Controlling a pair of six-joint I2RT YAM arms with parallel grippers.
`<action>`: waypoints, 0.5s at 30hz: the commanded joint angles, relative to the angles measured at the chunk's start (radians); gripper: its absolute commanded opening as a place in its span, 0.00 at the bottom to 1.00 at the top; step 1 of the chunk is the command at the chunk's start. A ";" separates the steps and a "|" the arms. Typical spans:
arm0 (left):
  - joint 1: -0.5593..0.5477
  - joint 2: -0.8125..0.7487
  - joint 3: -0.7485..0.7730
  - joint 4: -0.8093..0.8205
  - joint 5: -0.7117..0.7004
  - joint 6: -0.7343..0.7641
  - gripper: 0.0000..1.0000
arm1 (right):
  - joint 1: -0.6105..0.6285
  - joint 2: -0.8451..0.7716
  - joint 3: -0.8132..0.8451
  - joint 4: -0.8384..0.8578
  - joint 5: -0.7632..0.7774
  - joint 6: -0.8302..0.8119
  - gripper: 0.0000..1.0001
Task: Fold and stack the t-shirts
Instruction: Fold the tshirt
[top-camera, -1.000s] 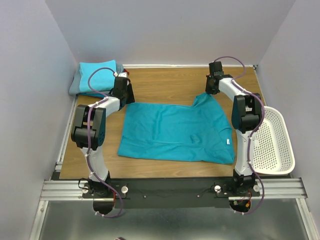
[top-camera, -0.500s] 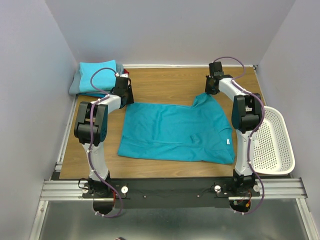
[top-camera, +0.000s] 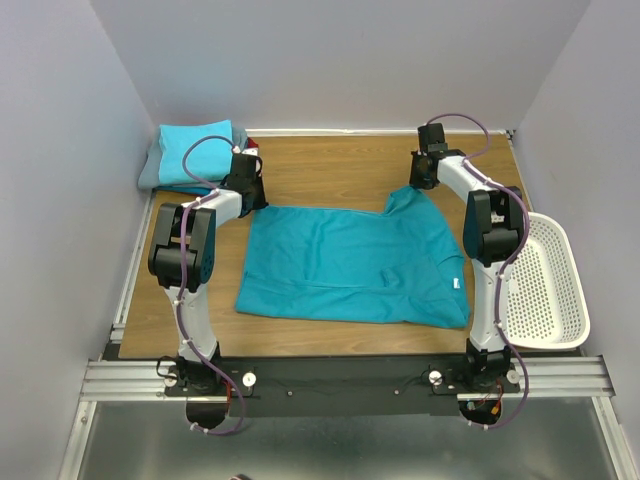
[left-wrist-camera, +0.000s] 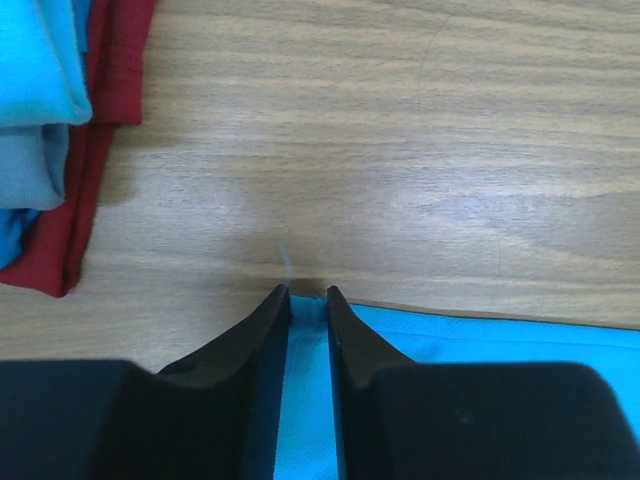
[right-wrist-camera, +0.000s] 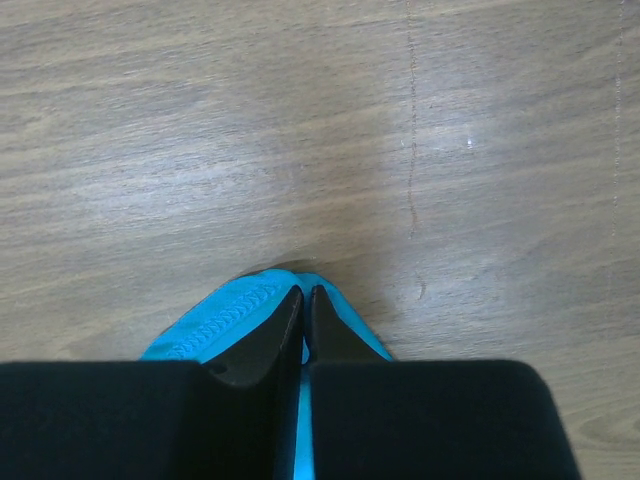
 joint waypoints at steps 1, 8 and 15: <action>0.003 -0.002 -0.002 -0.015 0.052 0.012 0.24 | -0.001 -0.027 -0.015 -0.005 -0.022 -0.003 0.12; 0.004 0.000 0.003 -0.023 0.052 0.017 0.00 | -0.001 -0.044 -0.012 -0.008 -0.015 0.003 0.04; 0.007 0.003 0.047 -0.012 0.105 0.014 0.00 | -0.002 -0.033 0.037 -0.013 0.013 0.012 0.00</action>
